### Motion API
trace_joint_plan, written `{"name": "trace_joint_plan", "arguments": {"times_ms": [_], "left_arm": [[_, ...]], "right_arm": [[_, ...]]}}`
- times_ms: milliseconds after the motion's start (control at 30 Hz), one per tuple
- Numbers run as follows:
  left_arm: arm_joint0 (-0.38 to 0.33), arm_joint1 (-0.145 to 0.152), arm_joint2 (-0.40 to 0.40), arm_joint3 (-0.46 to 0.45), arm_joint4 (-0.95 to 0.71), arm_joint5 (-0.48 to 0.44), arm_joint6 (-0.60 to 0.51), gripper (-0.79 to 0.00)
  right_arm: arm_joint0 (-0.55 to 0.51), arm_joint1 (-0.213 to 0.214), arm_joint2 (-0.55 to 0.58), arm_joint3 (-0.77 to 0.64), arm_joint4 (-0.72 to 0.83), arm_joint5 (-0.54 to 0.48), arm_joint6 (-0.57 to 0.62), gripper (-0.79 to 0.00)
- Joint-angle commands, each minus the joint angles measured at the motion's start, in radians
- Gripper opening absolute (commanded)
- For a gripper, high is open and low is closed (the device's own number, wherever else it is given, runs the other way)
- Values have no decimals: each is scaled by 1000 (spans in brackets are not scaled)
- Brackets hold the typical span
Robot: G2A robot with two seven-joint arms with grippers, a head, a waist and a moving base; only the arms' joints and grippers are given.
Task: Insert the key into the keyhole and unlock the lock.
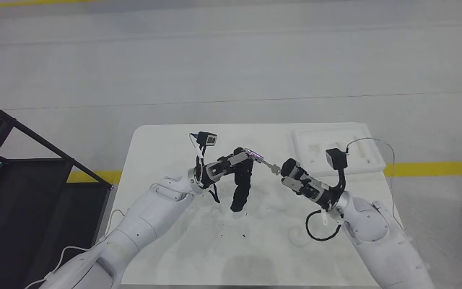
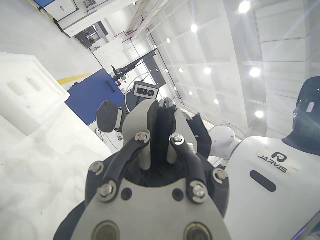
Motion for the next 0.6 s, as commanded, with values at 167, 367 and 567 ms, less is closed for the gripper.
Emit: {"name": "trace_joint_plan", "arguments": {"times_ms": [167, 367, 567], "left_arm": [[0, 0, 0, 0, 0, 0, 0, -785], [0, 0, 0, 0, 0, 0, 0, -785], [0, 0, 0, 0, 0, 0, 0, -785]], "right_arm": [[-105, 22, 85, -182, 139, 201, 92, 0], [-125, 29, 94, -260, 181, 306, 160, 0], [-125, 29, 94, -260, 181, 306, 160, 0]]}}
